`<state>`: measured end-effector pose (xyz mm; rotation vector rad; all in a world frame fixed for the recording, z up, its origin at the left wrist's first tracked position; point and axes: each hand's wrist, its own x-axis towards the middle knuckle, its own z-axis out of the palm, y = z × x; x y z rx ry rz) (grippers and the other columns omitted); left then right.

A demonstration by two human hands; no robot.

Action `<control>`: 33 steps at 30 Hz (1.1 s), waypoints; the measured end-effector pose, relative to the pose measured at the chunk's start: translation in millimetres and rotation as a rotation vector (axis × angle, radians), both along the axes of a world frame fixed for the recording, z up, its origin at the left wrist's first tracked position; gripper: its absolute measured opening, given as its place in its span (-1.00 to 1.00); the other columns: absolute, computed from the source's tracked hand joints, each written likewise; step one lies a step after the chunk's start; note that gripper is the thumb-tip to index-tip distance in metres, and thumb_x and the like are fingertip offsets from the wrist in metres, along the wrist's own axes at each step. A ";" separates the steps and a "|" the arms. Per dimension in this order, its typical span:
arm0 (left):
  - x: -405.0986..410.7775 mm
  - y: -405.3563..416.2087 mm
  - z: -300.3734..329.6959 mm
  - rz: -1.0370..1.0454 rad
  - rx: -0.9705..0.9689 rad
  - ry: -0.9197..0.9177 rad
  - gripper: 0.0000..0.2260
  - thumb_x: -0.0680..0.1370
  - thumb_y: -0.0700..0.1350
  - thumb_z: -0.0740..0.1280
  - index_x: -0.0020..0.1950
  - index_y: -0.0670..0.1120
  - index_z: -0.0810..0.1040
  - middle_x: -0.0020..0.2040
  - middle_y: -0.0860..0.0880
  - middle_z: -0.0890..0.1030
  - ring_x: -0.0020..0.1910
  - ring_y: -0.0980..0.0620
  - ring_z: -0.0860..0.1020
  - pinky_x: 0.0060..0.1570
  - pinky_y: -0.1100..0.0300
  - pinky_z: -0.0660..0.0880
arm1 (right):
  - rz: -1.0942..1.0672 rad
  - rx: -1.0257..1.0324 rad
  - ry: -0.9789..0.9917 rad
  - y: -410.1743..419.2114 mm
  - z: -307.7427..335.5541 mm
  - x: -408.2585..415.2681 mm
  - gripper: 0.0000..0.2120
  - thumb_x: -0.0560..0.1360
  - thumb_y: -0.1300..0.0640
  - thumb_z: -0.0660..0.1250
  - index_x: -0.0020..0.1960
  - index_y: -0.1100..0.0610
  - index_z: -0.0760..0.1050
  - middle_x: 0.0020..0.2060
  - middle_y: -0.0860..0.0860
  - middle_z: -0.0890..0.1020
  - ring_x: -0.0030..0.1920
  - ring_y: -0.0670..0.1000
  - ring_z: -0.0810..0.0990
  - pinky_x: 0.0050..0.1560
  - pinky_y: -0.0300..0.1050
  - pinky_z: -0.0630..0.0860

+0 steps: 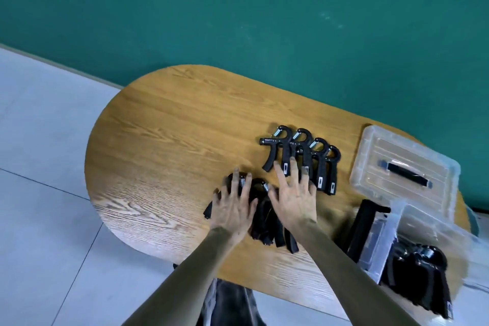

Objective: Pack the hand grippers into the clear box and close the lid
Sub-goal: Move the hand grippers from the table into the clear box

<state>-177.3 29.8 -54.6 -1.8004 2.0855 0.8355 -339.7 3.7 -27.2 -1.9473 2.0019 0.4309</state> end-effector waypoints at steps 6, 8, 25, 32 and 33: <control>2.4 0.8 -31.6 0.037 -0.019 0.014 -0.40 0.68 0.27 -0.20 0.54 0.12 -0.51 0.60 -0.12 -0.43 0.62 -0.22 -0.23 0.53 -0.24 -0.16 | -0.001 -0.017 -0.003 -27.1 -32.5 2.5 -0.39 0.64 -0.22 -0.01 0.62 -0.08 -0.08 0.63 0.11 -0.13 0.58 0.28 0.00 0.42 0.31 0.26; 6.7 1.8 -40.7 0.052 -0.020 0.044 -0.40 0.68 0.28 -0.19 0.54 0.15 -0.51 0.57 -0.08 -0.50 0.60 -0.23 -0.28 0.53 -0.25 -0.23 | -0.008 -0.022 -0.010 -38.8 -42.1 5.4 -0.40 0.65 -0.21 -0.01 0.62 -0.09 -0.09 0.62 0.11 -0.16 0.59 0.29 -0.04 0.46 0.33 0.20; 16.1 8.0 -67.2 0.031 -0.147 0.110 0.07 0.42 -0.13 0.56 0.67 0.02 -0.15 0.66 -0.20 -0.16 0.19 -0.21 0.54 0.08 -0.13 0.58 | -0.117 -0.168 0.023 -90.0 -100.2 20.9 -0.13 0.54 0.19 0.28 0.63 -0.07 -0.22 0.59 0.11 -0.34 0.57 0.39 -0.15 0.46 0.37 0.21; 12.0 5.5 -61.3 -0.006 -0.061 0.121 -0.03 0.57 -0.26 0.34 0.60 0.06 -0.41 0.58 -0.15 -0.48 0.30 -0.17 0.39 0.26 -0.06 0.43 | -0.051 -0.168 0.096 -85.0 -97.4 10.2 -0.01 0.45 0.36 0.37 0.62 -0.09 -0.15 0.60 0.11 -0.28 0.56 0.31 0.04 0.28 0.20 0.44; 11.9 4.8 -59.9 -0.003 -0.051 0.119 -0.04 0.59 -0.27 0.31 0.58 0.07 -0.44 0.56 -0.14 -0.51 0.33 -0.17 0.37 0.30 -0.07 0.40 | -0.047 -0.167 0.105 -83.9 -93.7 8.5 -0.01 0.44 0.35 0.39 0.62 -0.09 -0.12 0.60 0.12 -0.27 0.54 0.30 0.10 0.23 0.16 0.43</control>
